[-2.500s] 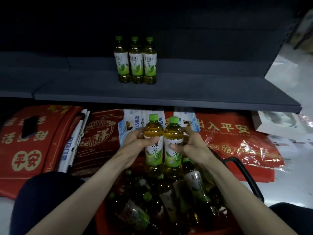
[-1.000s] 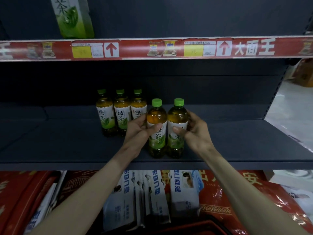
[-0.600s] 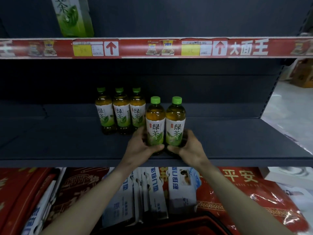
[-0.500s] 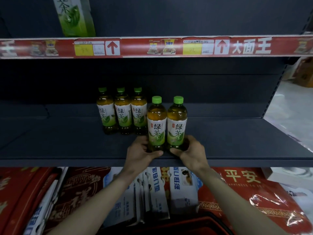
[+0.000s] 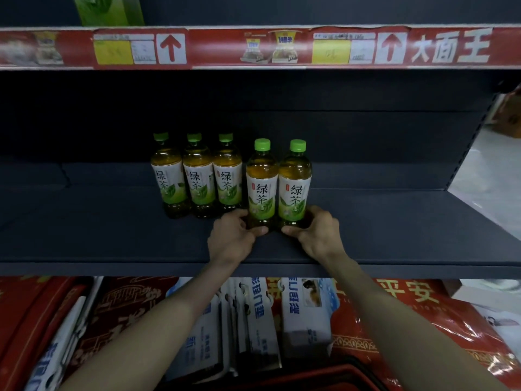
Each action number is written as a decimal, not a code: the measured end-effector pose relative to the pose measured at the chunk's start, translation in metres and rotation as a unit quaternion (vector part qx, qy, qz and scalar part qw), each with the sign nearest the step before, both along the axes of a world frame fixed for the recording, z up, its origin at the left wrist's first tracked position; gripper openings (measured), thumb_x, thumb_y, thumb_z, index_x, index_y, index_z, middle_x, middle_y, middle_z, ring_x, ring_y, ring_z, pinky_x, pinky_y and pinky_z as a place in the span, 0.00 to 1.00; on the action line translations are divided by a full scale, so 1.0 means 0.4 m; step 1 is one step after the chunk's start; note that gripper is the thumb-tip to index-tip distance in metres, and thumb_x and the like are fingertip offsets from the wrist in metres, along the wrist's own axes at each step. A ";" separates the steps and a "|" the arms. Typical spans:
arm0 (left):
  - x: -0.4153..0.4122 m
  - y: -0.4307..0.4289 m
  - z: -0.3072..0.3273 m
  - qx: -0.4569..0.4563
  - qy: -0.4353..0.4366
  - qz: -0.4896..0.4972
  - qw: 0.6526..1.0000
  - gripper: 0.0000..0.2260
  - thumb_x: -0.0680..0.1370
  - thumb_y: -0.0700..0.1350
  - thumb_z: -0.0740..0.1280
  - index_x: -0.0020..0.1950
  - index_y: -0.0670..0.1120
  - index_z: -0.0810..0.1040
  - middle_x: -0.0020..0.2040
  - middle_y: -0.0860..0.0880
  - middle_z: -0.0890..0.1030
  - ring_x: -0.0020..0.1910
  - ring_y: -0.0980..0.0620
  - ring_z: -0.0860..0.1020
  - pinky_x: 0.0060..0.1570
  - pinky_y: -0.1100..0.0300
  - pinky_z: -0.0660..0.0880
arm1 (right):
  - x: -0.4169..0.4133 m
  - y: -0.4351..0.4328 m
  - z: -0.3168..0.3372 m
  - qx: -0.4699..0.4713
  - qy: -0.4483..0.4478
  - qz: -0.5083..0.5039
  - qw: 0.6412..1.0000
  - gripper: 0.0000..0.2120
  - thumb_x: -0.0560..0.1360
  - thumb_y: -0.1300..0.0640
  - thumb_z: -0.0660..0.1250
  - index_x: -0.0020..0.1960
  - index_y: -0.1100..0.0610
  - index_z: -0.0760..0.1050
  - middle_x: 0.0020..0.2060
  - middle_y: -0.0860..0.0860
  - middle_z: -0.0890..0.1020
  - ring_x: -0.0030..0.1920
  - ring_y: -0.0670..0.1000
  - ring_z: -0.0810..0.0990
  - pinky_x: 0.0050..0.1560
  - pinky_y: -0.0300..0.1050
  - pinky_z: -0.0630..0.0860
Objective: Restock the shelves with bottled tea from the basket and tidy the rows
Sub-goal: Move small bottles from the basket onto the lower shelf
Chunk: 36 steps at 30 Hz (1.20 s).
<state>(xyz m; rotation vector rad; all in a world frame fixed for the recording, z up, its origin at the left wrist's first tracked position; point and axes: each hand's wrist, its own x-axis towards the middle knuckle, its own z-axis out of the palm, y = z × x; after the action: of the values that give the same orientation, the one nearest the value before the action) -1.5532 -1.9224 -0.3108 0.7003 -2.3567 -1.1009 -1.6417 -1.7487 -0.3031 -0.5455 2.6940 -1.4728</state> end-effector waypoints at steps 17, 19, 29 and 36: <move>-0.082 -0.010 -0.022 -0.116 -0.008 0.003 0.993 0.17 0.79 0.55 0.73 0.64 0.50 0.79 0.56 0.46 0.84 0.56 0.43 0.82 0.54 0.47 0.81 | -0.071 -0.059 -0.039 -0.024 0.019 -0.021 0.999 0.31 0.71 0.46 0.81 0.70 0.55 0.77 0.61 0.52 0.84 0.63 0.53 0.82 0.60 0.40 0.76; -0.079 -0.009 -0.028 -0.121 -0.004 0.012 0.993 0.16 0.79 0.55 0.72 0.62 0.48 0.80 0.55 0.45 0.85 0.55 0.42 0.82 0.53 0.46 0.81 | -0.068 -0.055 -0.040 -0.022 0.014 -0.023 0.999 0.31 0.72 0.45 0.79 0.70 0.55 0.76 0.62 0.52 0.84 0.64 0.53 0.81 0.61 0.41 0.76; -0.079 -0.007 -0.027 -0.132 -0.018 0.032 0.991 0.16 0.80 0.54 0.72 0.64 0.47 0.80 0.57 0.42 0.84 0.57 0.39 0.82 0.55 0.43 0.81 | -0.073 -0.053 -0.048 0.004 0.036 -0.027 0.999 0.28 0.75 0.43 0.75 0.71 0.53 0.75 0.62 0.52 0.84 0.63 0.54 0.81 0.60 0.44 0.77; -0.088 -0.009 -0.031 -0.142 -0.018 0.032 0.989 0.16 0.82 0.52 0.71 0.65 0.44 0.77 0.57 0.40 0.83 0.58 0.37 0.81 0.54 0.44 0.81 | -0.083 -0.061 -0.057 0.033 0.031 -0.032 0.998 0.30 0.74 0.36 0.73 0.71 0.47 0.72 0.62 0.51 0.82 0.65 0.56 0.79 0.63 0.55 0.79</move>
<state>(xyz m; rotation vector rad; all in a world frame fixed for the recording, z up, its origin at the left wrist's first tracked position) -1.5882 -1.9259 -0.3231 0.6889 -2.4368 -0.7109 -1.6749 -1.7729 -0.3259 -0.5151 2.8218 -1.3968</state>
